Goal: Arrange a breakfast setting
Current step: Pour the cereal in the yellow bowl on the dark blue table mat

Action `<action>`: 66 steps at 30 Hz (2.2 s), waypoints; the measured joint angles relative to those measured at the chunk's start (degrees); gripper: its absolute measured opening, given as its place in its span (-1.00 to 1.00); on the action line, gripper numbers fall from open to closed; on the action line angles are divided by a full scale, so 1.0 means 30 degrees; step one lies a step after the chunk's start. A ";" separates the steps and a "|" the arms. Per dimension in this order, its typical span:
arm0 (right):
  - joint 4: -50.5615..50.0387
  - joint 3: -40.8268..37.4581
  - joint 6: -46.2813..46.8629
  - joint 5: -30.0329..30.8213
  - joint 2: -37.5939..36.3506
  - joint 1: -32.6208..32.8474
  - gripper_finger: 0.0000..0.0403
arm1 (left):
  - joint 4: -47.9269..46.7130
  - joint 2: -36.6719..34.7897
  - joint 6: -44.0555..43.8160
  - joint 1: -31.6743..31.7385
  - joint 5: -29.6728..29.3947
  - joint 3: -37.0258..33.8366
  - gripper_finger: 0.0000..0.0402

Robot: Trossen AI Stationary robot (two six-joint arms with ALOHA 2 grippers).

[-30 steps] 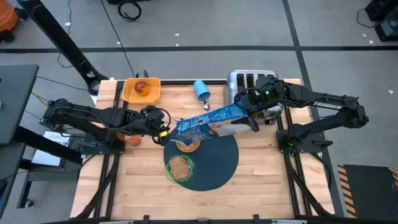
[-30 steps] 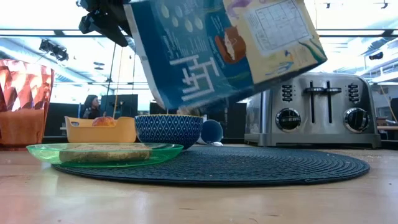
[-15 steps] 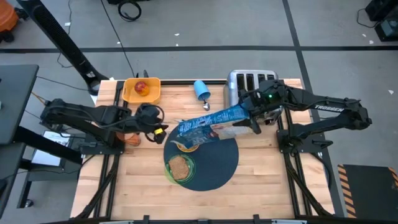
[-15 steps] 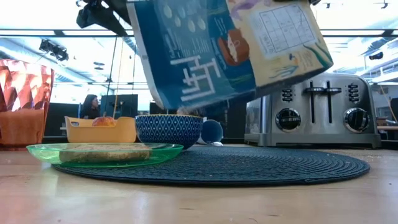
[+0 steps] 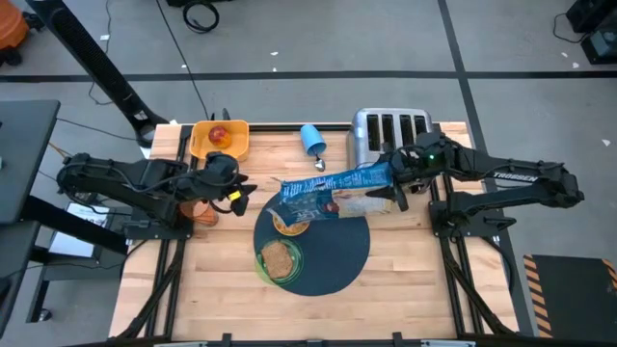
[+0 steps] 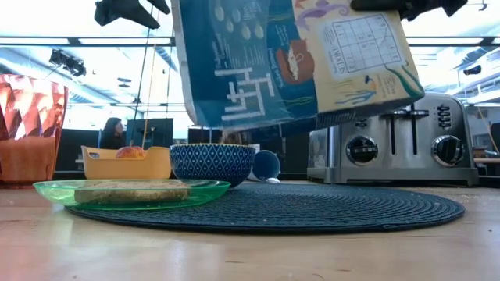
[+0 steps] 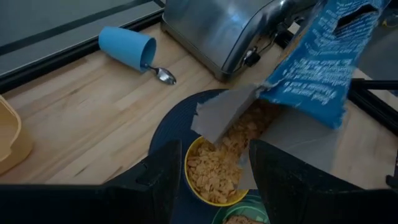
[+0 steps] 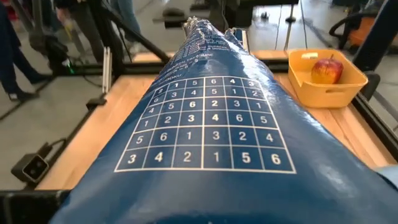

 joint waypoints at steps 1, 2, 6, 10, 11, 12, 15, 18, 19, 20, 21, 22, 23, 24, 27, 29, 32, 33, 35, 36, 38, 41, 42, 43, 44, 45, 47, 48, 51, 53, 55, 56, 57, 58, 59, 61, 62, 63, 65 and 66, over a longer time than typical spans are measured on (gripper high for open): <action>0.0470 -0.0383 0.0162 0.0000 -0.0258 0.0000 0.35 | 0.0029 0.0007 0.0002 0.0000 -0.0001 0.0000 -0.02; 0.0844 -0.0746 0.0365 -0.0001 -0.0501 0.0000 0.35 | 0.0025 0.0007 0.0000 0.0000 0.0004 -0.0002 -0.02; 0.1964 -0.1988 0.0840 -0.0036 -0.1398 0.0000 0.35 | 0.0039 0.0007 -0.0022 0.0000 -0.0004 -0.0007 -0.02; 0.2566 -0.3011 0.1013 0.0198 -0.2358 0.0000 0.35 | 0.0104 0.0007 -0.0124 0.0007 -0.0081 -0.0007 -0.02; 0.2726 -0.3297 0.1118 0.0233 -0.2561 0.0000 0.35 | 0.0118 0.0007 -0.0124 0.0007 -0.0109 -0.0007 -0.02; 0.2869 -0.3602 0.1275 0.0247 -0.2787 0.0000 0.35 | 0.0153 0.0007 -0.0134 0.0007 -0.0169 -0.0007 -0.02; 0.3395 -0.4217 0.1427 0.0282 -0.3507 0.0000 0.35 | 0.0193 0.0007 -0.0117 0.0006 -0.0274 -0.0007 -0.02; 0.3863 -0.4825 0.1747 0.0277 -0.4090 0.0000 0.35 | 0.0220 0.0007 -0.0160 0.0000 -0.0462 -0.0007 -0.02; 0.3931 -0.5012 0.1831 0.0277 -0.4235 0.0000 0.35 | 0.0227 0.0007 -0.0175 0.0007 -0.0566 -0.0007 -0.02; 0.3988 -0.5138 0.1855 0.0280 -0.4379 0.0000 0.35 | 0.0249 0.0007 -0.0182 0.0007 -0.0651 -0.0009 -0.02; 0.4143 -0.5274 0.1857 0.0300 -0.4534 0.0000 0.35 | 0.0291 0.0007 -0.0180 0.0005 -0.0681 -0.0015 -0.02; 0.4283 -0.5358 0.1863 0.0338 -0.4675 0.0000 0.35 | 0.0340 0.0007 -0.0175 0.0007 -0.0681 -0.0015 -0.02; 0.4499 -0.5505 0.1869 0.0405 -0.4806 0.0000 0.35 | 0.0420 0.0007 -0.0128 0.0007 -0.0685 -0.0015 -0.02; 0.4787 -0.5735 0.1915 0.0452 -0.4927 0.0000 0.35 | 0.0533 0.0012 -0.0089 0.0000 -0.0688 -0.0015 -0.02; 0.5814 -0.6582 0.2381 0.0437 -0.5171 0.0000 0.35 | 0.0730 0.0015 -0.0051 0.0000 -0.0736 -0.0015 -0.02; 0.6607 -0.7070 0.2611 0.0430 -0.5318 0.0000 0.35 | 0.0779 0.0015 -0.0036 0.0000 -0.0759 -0.0015 -0.02; 0.8282 -0.7938 0.3137 0.0440 -0.5443 0.0001 0.35 | 0.0930 0.0015 -0.0029 0.0000 -0.0754 -0.0015 -0.02; 0.8651 -0.8155 0.3233 0.0444 -0.5470 0.0000 0.35 | 0.0964 0.0015 -0.0022 0.0000 -0.0754 -0.0015 -0.02; 0.9037 -0.8386 0.3289 0.0476 -0.5479 0.0000 0.35 | 0.0971 0.0015 -0.0022 0.0000 -0.0760 -0.0015 -0.02; 0.9069 -0.8455 0.3287 0.0518 -0.5490 0.0000 0.35 | 0.0971 0.0015 -0.0023 0.0000 -0.0755 -0.0015 -0.02; 0.9057 -0.8598 0.3274 0.0583 -0.5544 0.0000 0.35 | 0.0978 0.0015 -0.0022 0.0000 -0.0760 -0.0015 -0.02; 0.9279 -0.8817 0.3108 0.0683 -0.5843 0.0000 0.35 | 0.0985 0.0022 -0.0007 0.0000 -0.0756 -0.0015 -0.02; 0.9491 -0.8937 0.3063 0.0759 -0.6023 0.0000 0.35 | 0.0985 0.0022 -0.0007 0.0000 -0.0754 -0.0015 -0.02; 0.9836 -0.9110 0.3071 0.0829 -0.6193 0.0000 0.35 | 0.0989 0.0022 -0.0004 -0.0003 -0.0761 -0.0015 -0.02; 0.9965 -0.9210 0.3071 0.0873 -0.6373 0.0000 0.35 | 0.1000 0.0022 0.0015 -0.0022 -0.0754 -0.0015 -0.02; 1.0117 -0.9369 0.3076 0.0933 -0.6576 0.0000 0.35 | 0.1008 0.0022 0.0044 -0.0023 -0.0754 -0.0015 -0.02; 1.0171 -0.9591 0.3150 0.1172 -0.6909 0.0000 0.35 | 0.1022 0.0022 0.0050 -0.0022 -0.0754 -0.0015 -0.02; 1.0201 -0.9738 0.3218 0.1214 -0.7095 0.0000 0.35 | 0.1030 0.0022 0.0103 -0.0023 -0.0754 -0.0015 -0.02; 1.0673 -1.0180 0.3605 0.1209 -0.7618 0.0000 0.35 | 0.1099 0.0022 0.0197 -0.0022 -0.0754 -0.0015 -0.02; 1.1093 -1.0440 0.3854 0.1202 -0.8028 0.0000 0.35 | 0.1116 0.0022 0.0204 -0.0022 -0.0754 -0.0016 -0.02; 1.1101 -1.0571 0.3885 0.1233 -0.8424 0.0000 0.35 | 0.1429 0.0022 0.0441 -0.0022 -0.0753 -0.0029 -0.02; 1.1066 -1.0600 0.3924 0.1239 -0.8574 0.0000 0.35 | 0.1726 0.0022 0.0705 -0.0037 -0.0747 -0.0029 -0.02; 1.1092 -1.0606 0.3930 0.1239 -0.8703 0.0000 0.35 | 0.2113 0.0022 0.1026 -0.0073 -0.0768 -0.0029 -0.02; 1.1235 -1.0606 0.3948 0.1239 -0.8853 0.0000 0.35 | 0.2497 0.0022 0.1436 -0.0073 -0.0761 -0.0029 -0.02; 1.1496 -1.0606 0.4034 0.1253 -0.8982 0.0000 0.35 | 0.2815 0.0022 0.1743 -0.0067 -0.0777 -0.0029 -0.02; 1.2105 -1.0592 0.4296 0.1303 -0.9227 0.0000 0.35 | 0.3430 0.0022 0.2429 -0.0071 -0.0773 -0.0029 -0.02; 1.2330 -1.0591 0.4433 0.1297 -0.9316 0.0000 0.35 | 0.3687 0.0022 0.2605 -0.0073 -0.0769 -0.0029 -0.02; 1.2423 -1.0591 0.4527 0.1304 -0.9414 0.0000 0.35 | 0.3921 0.0022 0.2884 -0.0073 -0.0769 -0.0029 -0.02; 1.2598 -1.0591 0.4706 0.1304 -0.9608 0.0000 0.35 | 0.4418 0.0022 0.3318 -0.0073 -0.0769 -0.0029 -0.02; 1.2784 -1.0591 0.4814 0.1315 -0.9683 0.0000 0.35 | 0.4688 -0.0014 0.3547 -0.0073 -0.0773 -0.0029 -0.02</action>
